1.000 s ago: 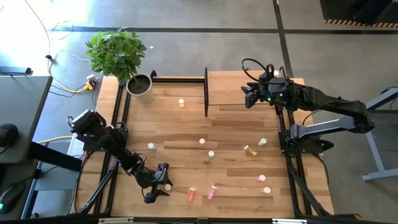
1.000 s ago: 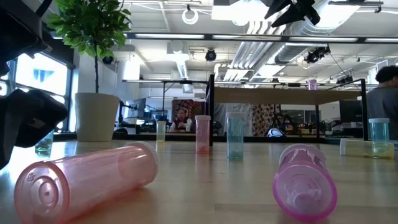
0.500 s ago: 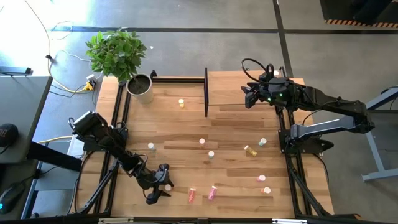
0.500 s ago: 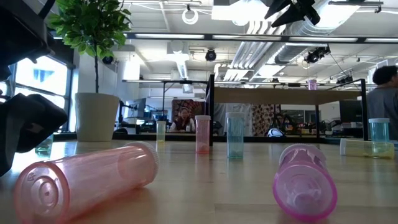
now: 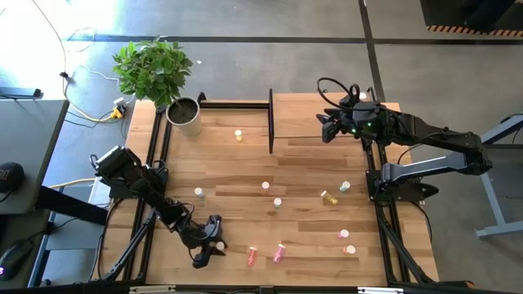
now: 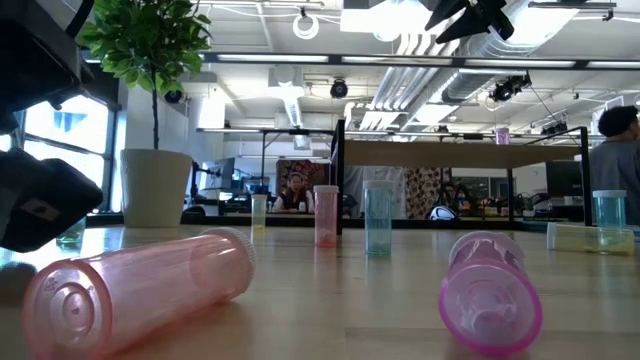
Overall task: Pick and place medicine bottles onto shelf by color
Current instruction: Put the bottom left pink pill bottle on the shelf
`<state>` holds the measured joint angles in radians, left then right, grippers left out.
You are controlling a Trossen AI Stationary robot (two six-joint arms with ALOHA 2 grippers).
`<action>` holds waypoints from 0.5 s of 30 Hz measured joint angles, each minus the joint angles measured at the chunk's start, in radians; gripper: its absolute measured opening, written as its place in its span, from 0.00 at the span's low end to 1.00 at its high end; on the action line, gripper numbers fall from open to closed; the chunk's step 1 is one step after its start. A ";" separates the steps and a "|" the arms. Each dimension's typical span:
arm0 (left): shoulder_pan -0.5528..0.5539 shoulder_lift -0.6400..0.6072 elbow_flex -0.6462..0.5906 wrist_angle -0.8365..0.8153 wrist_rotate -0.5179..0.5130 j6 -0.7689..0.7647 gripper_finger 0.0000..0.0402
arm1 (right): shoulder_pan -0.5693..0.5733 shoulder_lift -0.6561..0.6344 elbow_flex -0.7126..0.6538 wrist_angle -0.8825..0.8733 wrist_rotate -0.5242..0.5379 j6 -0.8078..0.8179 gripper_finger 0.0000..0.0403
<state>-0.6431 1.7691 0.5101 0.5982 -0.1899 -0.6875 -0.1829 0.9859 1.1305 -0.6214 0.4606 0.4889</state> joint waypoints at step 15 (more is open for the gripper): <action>0.054 0.000 0.094 -0.063 0.074 -0.043 0.24 | 0.022 0.002 0.000 0.028 -0.150 -0.054 0.41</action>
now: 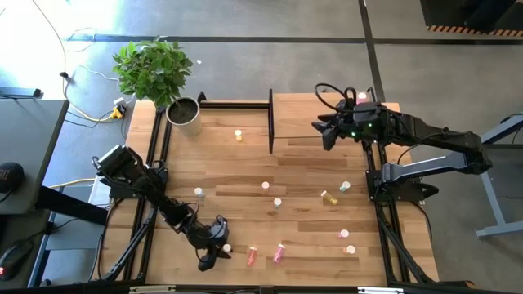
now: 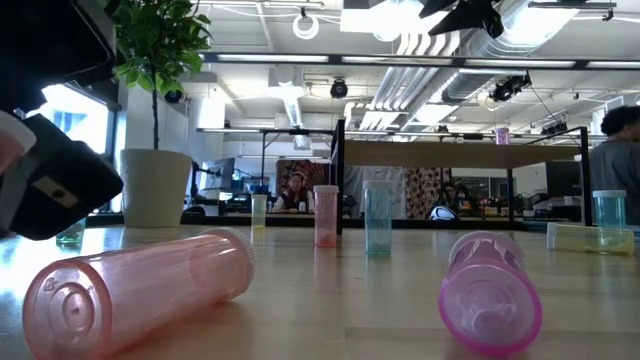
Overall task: Pick and place medicine bottles onto shelf by color
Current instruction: Put the bottom left pink pill bottle on the shelf
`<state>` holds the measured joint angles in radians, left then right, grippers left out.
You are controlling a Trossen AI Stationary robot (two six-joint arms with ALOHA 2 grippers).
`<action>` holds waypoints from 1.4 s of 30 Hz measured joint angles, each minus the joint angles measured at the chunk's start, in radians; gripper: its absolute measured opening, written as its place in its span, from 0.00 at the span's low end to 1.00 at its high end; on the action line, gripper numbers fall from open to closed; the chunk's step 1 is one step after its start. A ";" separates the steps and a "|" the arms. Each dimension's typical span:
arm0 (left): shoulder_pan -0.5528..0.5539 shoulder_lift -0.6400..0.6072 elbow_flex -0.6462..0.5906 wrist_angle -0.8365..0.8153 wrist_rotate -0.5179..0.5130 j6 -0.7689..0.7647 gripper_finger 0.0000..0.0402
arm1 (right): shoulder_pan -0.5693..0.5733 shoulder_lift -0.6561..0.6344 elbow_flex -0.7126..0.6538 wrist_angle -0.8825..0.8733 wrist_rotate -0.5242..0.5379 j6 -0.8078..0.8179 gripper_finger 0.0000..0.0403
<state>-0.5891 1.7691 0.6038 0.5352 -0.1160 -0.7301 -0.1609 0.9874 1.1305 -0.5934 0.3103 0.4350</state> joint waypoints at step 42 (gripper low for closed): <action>0.498 0.000 0.529 -0.339 0.328 0.289 0.24 | 0.469 0.073 0.000 0.006 -0.057 0.248 0.41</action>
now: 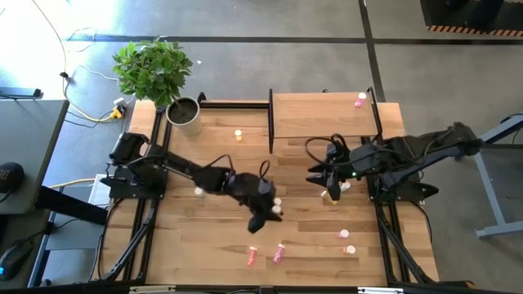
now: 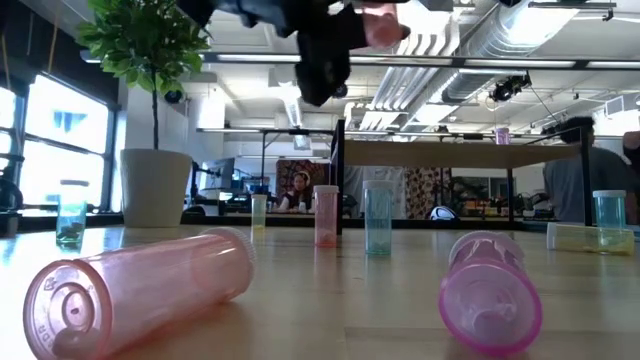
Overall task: Pick and place medicine bottles onto shelf by color
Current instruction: Put the bottom left pink pill bottle on the shelf
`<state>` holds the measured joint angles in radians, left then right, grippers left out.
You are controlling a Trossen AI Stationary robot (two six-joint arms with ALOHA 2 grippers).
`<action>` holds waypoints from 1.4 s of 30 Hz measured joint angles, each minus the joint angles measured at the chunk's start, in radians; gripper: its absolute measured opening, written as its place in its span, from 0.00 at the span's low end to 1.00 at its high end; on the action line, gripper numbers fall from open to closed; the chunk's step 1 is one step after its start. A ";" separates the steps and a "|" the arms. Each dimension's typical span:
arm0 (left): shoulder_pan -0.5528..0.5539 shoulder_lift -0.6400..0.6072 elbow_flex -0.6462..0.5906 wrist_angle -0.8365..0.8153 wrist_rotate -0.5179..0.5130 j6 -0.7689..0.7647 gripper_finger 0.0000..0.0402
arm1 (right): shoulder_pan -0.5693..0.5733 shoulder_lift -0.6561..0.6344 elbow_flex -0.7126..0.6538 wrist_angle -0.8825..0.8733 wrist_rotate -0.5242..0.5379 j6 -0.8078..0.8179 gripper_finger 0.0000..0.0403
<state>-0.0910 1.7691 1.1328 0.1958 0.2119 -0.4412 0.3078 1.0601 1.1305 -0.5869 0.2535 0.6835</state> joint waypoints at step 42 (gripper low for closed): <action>0.274 -0.002 0.450 -0.455 -0.013 0.318 0.24 | -0.028 0.092 0.000 -0.147 0.343 0.299 0.42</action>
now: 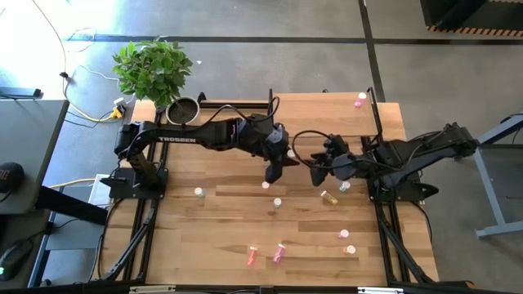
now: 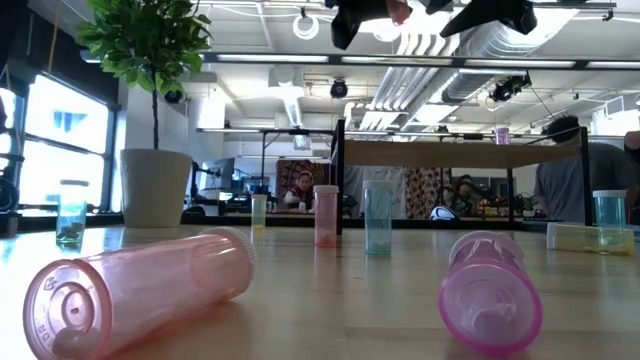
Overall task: Pick and place medicine bottles onto shelf by color
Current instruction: Put the bottom left pink pill bottle on the shelf
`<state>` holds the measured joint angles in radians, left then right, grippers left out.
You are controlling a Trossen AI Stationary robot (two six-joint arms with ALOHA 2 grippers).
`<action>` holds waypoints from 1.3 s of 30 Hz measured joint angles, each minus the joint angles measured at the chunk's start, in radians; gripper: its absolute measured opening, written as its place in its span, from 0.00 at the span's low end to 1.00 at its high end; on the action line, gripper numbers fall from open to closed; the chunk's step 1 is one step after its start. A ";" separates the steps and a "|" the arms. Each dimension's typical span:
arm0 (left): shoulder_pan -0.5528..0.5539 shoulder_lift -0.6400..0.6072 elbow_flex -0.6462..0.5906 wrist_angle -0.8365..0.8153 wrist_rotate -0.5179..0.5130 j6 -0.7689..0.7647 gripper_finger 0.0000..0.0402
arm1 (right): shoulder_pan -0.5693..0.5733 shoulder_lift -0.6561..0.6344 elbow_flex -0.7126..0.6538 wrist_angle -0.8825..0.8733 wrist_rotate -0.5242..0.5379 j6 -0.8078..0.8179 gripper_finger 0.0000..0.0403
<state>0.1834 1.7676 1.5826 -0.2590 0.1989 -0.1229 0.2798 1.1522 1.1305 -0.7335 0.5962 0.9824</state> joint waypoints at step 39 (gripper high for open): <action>-0.002 0.000 0.000 0.049 -0.053 -0.110 0.24 | -0.052 0.025 0.000 0.121 -0.130 -0.048 0.41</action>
<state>0.1818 1.7676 1.5826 -0.2103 0.1459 -0.2329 0.2279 1.1774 1.1301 -0.6125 0.4658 0.9340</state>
